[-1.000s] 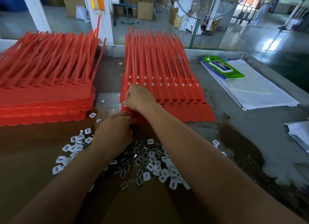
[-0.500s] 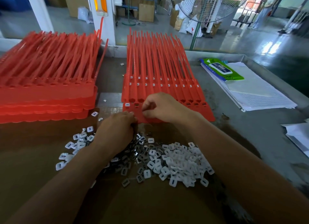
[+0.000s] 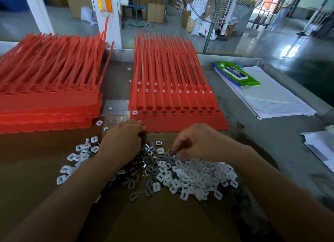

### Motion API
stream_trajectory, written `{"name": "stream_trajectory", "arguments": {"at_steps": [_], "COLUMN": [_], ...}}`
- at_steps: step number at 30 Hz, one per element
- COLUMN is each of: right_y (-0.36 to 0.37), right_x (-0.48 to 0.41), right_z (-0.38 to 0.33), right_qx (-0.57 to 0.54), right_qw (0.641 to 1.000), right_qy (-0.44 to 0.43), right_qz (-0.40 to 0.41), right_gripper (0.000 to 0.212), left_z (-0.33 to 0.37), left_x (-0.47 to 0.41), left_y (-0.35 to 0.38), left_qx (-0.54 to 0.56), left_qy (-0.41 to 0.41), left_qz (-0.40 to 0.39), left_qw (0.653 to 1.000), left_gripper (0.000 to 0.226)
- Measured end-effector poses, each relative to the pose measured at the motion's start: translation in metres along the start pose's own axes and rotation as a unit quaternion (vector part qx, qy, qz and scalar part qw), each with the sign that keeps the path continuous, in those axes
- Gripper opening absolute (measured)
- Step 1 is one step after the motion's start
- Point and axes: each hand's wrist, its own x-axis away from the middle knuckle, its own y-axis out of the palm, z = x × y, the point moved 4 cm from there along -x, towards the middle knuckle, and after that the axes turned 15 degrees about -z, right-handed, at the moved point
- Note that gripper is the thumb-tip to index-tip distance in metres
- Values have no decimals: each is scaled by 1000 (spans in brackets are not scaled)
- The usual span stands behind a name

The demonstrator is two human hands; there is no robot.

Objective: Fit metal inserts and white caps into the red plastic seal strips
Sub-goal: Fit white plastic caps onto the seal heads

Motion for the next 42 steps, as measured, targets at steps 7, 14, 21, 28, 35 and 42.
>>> {"name": "stream_trajectory", "arguments": {"at_steps": [7,14,21,28,35,42], "right_y": [8,7,-3,-6,-25,-39], "right_x": [-2,0,3,-6,-41,-84], "right_z": [3,2,4,-2,-2,-7], "right_qx": [-10,4,-63,-52,-45,-62], "right_qw": [1000,1000,996,994,988,980], "right_qy": [14,18,13,-22,15,28], "right_qz": [3,15,66,89,150,187], "right_gripper": [7,21,21,12,6,9], "left_z": [1,0,-1,1,1,3], "left_x": [-1,-1,-1,0,1,5], "left_y": [0,1,1,-1,-1,-4], "left_qx": [1,-1,-4,-9,8,3], "left_qy": [2,4,2,5,14,29], "left_qz": [-1,3,2,6,11,28], "left_qw": [1000,1000,1000,1000,1000,999], "left_gripper": [44,44,43,43,43,36]}}
